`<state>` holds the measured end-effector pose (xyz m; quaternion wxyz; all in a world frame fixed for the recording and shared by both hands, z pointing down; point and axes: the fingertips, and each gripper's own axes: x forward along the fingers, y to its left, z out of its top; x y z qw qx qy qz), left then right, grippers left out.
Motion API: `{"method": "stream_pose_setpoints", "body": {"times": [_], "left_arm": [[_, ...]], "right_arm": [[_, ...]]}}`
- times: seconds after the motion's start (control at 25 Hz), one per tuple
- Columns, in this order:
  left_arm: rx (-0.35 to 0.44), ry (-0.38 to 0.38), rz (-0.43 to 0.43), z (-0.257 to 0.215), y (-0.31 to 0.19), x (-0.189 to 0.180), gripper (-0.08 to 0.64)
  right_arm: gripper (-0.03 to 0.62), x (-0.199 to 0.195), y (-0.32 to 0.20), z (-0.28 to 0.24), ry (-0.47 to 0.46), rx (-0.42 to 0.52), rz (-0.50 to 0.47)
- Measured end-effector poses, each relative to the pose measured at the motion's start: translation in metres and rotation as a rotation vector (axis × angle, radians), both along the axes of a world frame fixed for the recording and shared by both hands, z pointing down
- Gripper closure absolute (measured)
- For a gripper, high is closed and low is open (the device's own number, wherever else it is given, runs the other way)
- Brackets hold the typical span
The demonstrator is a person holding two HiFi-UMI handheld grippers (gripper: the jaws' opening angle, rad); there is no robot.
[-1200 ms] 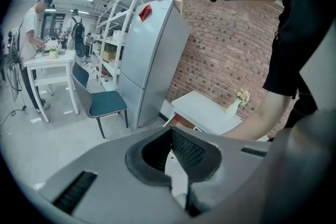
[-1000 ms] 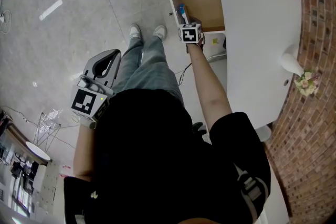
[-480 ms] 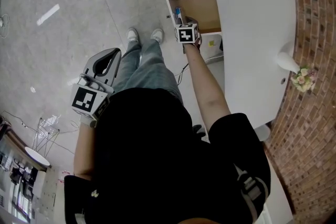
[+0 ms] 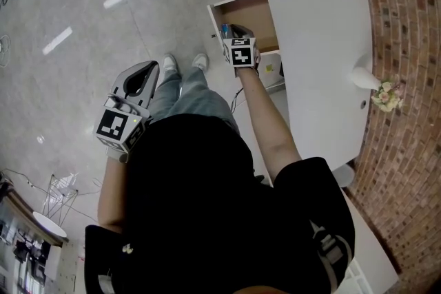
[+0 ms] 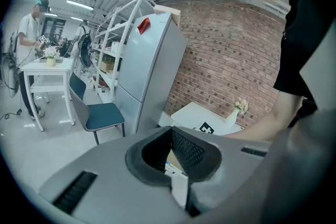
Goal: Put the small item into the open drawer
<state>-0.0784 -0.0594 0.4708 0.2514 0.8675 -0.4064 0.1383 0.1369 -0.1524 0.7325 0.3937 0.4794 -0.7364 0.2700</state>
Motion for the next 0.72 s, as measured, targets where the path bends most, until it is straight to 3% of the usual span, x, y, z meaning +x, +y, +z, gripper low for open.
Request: {"method": "stream_pose_setpoints", "body": {"times": [0.44,0.72], "left_arm": [[0.12,0.038,-0.011,-0.036,-0.042,-0.013,0.557],[0.2,0.06,0.025,-0.056,-0.065,-0.014,0.557]], "right_arm": [[0.58,-0.037,-0.018,-0.163,-0.15,0.26,-0.065],[0.58,-0.05,-0.019,-0.258,-0.201,0.436,-0.121]]}}
